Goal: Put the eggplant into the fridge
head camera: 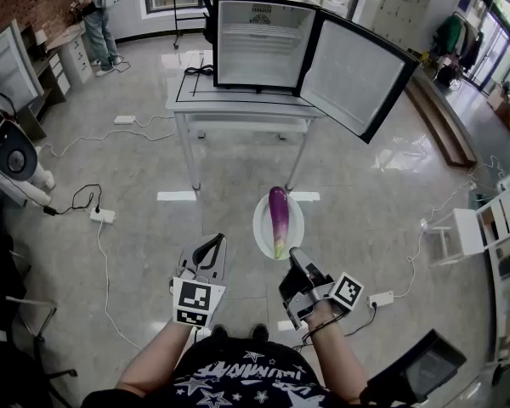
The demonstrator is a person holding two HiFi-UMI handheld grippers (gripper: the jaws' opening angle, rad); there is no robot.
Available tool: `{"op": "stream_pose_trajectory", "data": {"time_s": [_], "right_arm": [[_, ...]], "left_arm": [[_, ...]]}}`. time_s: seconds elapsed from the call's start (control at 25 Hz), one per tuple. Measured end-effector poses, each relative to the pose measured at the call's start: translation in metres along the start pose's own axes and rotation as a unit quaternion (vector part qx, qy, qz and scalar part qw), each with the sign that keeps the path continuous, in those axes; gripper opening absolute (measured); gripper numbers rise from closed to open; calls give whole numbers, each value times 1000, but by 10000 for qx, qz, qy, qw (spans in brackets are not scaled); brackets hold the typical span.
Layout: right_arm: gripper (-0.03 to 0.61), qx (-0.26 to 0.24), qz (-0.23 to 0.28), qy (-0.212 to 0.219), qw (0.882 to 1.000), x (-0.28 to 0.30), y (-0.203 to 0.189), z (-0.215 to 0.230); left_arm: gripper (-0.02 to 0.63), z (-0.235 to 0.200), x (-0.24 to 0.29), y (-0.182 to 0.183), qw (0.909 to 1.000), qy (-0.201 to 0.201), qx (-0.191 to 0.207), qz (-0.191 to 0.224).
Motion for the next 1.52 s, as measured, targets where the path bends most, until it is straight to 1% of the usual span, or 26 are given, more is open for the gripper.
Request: {"op": "stream_pose_trajectory", "data": {"time_s": [0.28,0.52,0.76,1.08,1.2,1.36,1.52], "right_arm": [[21,29,-103,139,9998,-2,3,-6],[21,108,-232,216,9994,-1,3,-8],[21,74,-366,342,9987,0,4,-11],[21,-238,-584,474,9969,-4,1,-21],[21,-232,-604,500,9967,-9,1,-21],[21,-220,-593,441,9970,-17,7,-19],[21,-209,-595,433,9971,-26,11,-18]], "left_arm": [[9,14,-1,5,9999,-93,-78,-2],[9,24,-1,8,9999,-104,-127,2],[9,30,-4,10,9998,-81,-185,58],[9,40,-6,16,9995,-139,-188,210],[9,45,-7,19,9994,-156,-202,246],[9,57,-10,26,9986,-257,-203,427],[9,65,-11,27,9984,-263,-207,458]]}}
Point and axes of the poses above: the fingertips, and each gripper's own axes: x forward along the fingers, z to its right, y out of its top, the point moved 1 cm from there along -x, backward along the fingers
